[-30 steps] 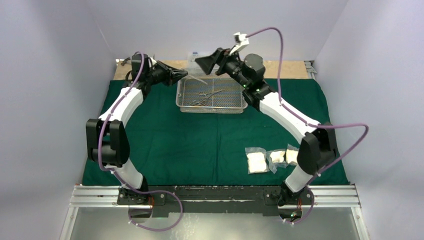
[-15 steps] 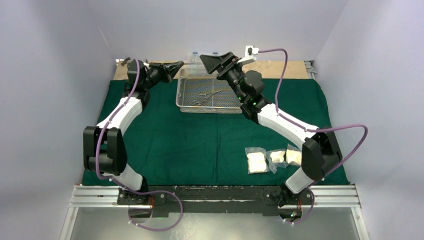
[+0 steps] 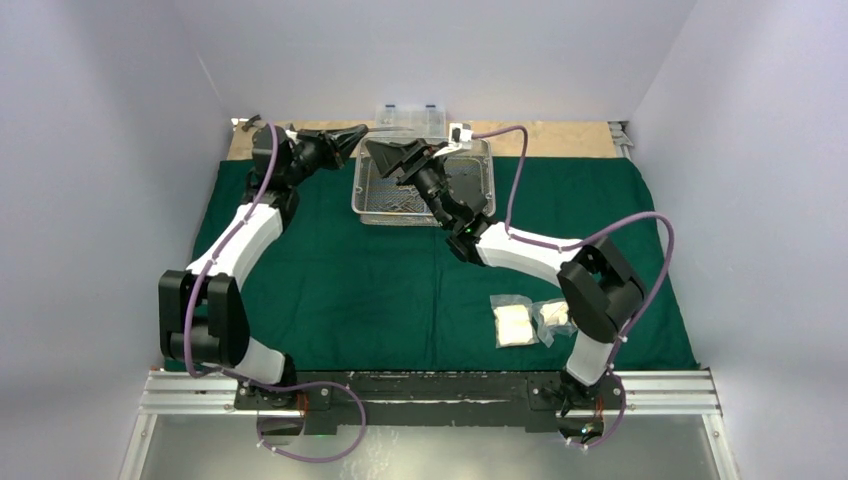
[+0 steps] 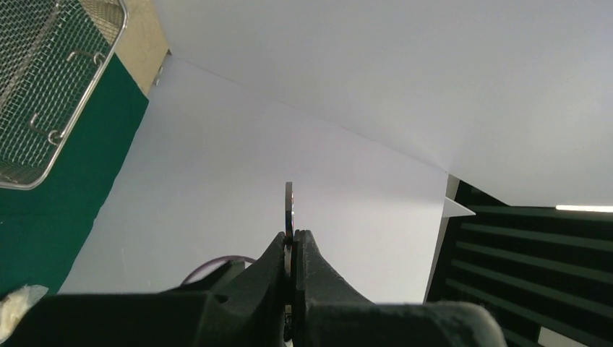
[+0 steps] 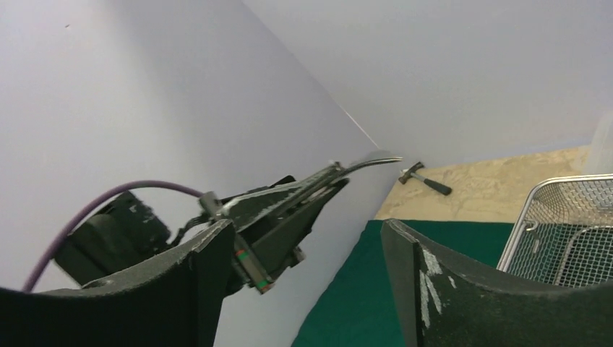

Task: Open and lay out the surgical kit
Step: Place the medical item in the surgical kit.

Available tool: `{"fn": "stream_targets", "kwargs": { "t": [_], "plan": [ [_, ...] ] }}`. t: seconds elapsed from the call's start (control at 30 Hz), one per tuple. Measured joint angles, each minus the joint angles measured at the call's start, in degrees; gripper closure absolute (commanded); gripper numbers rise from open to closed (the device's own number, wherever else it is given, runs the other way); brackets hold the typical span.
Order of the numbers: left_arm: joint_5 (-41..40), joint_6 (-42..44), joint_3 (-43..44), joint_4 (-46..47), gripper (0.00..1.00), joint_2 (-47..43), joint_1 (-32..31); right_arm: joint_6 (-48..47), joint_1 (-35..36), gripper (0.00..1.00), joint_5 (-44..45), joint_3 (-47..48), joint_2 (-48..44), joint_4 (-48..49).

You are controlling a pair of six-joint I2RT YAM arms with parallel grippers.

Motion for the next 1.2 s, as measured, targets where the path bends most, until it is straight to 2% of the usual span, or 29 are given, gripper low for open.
{"fn": "stream_targets", "kwargs": {
  "t": [0.2, 0.47, 0.63, 0.83, 0.9, 0.97, 1.03, 1.07, 1.2],
  "plan": [
    [-0.2, 0.0, -1.0, -0.6, 1.0, -3.5, -0.1, -1.4, 0.1, 0.46, 0.4, 1.5, 4.5, 5.5],
    [-0.2, -0.1, -2.8, -1.0, 1.0, -4.9, -0.1, -3.1, 0.1, 0.47, 0.0, 4.4, 7.0, 11.0],
    [-0.1, -0.5, -2.9, -1.1, 1.0, -5.4, -0.1, -3.6, 0.1, 0.54, -0.2, 4.9, 7.1, 13.0],
    [-0.2, -0.8, -2.9, -2.0, 1.0, -6.5, -0.1, -2.0, -0.1, 0.72, -1.4, 7.8, 9.6, 13.0],
    [-0.2, -0.8, -3.0, -2.1, 1.0, -6.5, -0.1, -1.3, -0.3, 0.83, -2.4, 8.8, 10.9, 12.9],
    [-0.2, -0.9, -3.1, -2.1, 1.0, -6.5, -0.1, -1.0, -0.3, 0.99, -3.2, 9.4, 11.8, 12.8],
    [-0.4, -0.9, -3.4, -2.1, 1.0, -6.6, -0.1, -0.7, -0.5, 1.0, -3.4, 9.6, 12.3, 12.6],
    [-0.4, -0.9, -3.7, -2.1, 0.99, -6.6, -0.1, -0.5, -0.6, 1.0, -3.5, 9.6, 12.3, 12.5],
    [-0.6, -0.9, -3.9, -2.2, 0.74, -6.6, -0.1, -0.4, -0.6, 1.0, -3.2, 9.6, 12.3, 12.0]
  ]
}}
